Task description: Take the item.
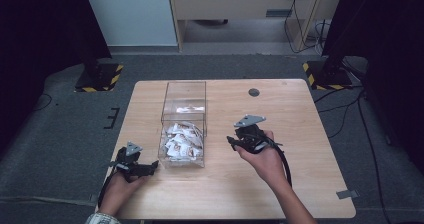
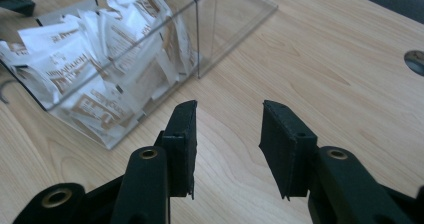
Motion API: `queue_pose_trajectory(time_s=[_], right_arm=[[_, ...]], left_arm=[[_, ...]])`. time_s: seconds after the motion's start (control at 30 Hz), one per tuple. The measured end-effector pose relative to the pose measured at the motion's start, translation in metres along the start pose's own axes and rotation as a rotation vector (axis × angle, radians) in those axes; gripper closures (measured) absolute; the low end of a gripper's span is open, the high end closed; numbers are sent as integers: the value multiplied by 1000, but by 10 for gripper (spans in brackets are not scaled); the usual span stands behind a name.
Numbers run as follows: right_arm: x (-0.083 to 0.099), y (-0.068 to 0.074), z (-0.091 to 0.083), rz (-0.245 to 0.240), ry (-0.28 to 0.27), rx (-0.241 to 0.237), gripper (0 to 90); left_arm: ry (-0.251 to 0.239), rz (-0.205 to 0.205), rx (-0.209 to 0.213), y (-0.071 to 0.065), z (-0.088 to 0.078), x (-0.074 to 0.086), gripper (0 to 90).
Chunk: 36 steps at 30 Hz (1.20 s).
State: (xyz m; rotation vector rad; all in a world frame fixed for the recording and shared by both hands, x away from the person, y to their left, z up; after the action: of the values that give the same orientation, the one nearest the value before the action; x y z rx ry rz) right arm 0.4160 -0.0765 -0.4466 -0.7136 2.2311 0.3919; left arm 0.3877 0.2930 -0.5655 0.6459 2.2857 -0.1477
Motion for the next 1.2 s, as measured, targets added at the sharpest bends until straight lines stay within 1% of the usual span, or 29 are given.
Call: queue_pose_trajectory(time_s=[0.13,0.2,0.3,0.43,0.67,0.77,0.93,1.07,1.2], right_arm=[[-11,7,1,-6,-8,-20,607],[-15,11,3,-13,-3,-32,623],[-20,14,6,-18,3,-36,642],[-29,17,7,-15,-10,-50,649],[-45,22,3,3,-35,-67,640],[-53,25,1,-3,-52,-74,628],[-62,33,2,0,-60,-88,608],[-66,41,5,-22,-56,-93,596],[-70,48,7,-34,-53,-98,590]], left_arm=[[0,0,0,0,0,0,0],[0,0,0,0,0,0,0],[0,1,0,0,0,0,0],[0,1,0,0,0,0,0],[0,1,0,0,0,0,0],[0,1,0,0,0,0,0],[0,1,0,0,0,0,0],[0,0,0,0,0,0,0],[0,1,0,0,0,0,0]])
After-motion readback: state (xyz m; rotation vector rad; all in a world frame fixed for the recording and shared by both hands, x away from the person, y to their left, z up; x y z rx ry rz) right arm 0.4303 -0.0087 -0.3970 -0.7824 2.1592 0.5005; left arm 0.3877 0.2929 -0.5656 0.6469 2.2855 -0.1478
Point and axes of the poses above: each handheld gripper's, and its own axes: z roughly forward along the jaws, x roughly out of its underside, y roughly to its left, the point moved 4 cm from there along z, roughly forward along the jaws, and after that the axes turned 7 degrees about z, right-handed, at the moved point
